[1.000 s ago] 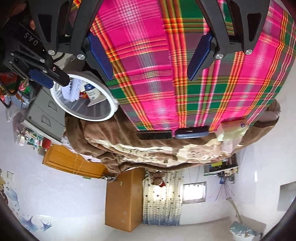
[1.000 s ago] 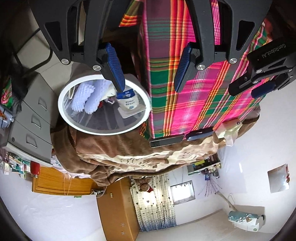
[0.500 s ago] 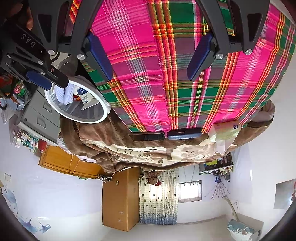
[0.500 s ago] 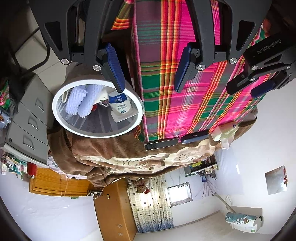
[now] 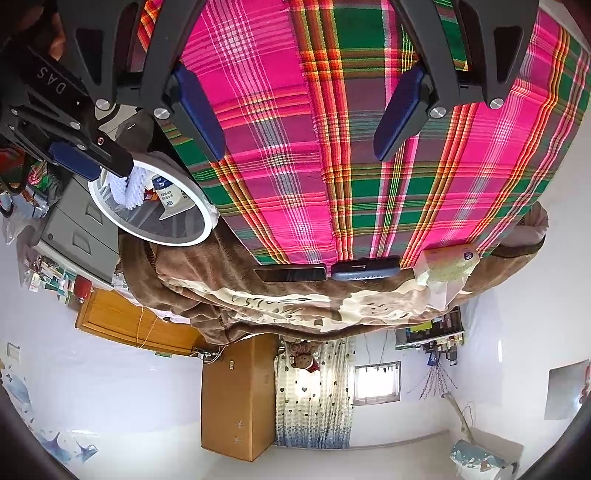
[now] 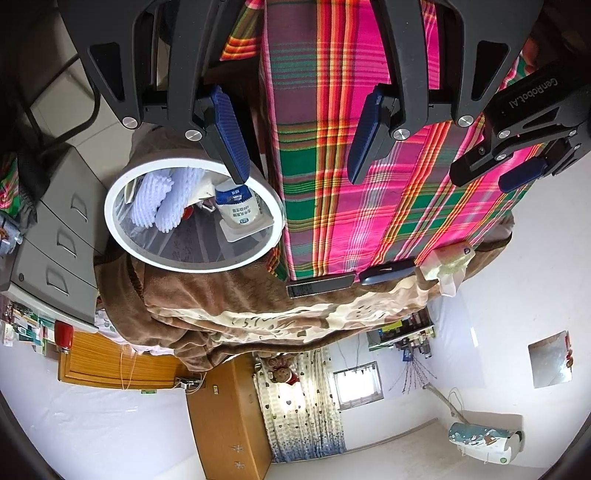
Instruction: Collect trash
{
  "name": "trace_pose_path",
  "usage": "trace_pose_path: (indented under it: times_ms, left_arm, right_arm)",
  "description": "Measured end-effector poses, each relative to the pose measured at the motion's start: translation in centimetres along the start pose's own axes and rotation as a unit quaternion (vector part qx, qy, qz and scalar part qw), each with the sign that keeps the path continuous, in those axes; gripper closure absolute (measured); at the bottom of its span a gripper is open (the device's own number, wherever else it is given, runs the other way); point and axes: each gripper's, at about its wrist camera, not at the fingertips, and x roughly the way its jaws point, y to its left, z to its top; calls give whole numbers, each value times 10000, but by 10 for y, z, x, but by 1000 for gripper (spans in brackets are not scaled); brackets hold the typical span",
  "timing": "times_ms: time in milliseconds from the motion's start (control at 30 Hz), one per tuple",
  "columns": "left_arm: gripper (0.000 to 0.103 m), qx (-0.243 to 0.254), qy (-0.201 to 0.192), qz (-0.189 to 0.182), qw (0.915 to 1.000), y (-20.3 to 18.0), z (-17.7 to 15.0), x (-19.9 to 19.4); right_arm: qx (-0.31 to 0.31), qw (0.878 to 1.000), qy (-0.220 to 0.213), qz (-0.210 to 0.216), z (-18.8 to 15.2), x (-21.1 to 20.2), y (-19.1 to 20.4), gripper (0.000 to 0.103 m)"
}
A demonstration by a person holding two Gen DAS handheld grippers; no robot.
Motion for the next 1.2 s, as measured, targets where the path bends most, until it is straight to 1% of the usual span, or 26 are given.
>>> trace_pose_path:
  times_ms: [1200]
  left_arm:
    - [21,-31,-21,-59,10000,-4,1,-3]
  right_arm:
    - [45,10000,19,1,-4,-1,5,46]
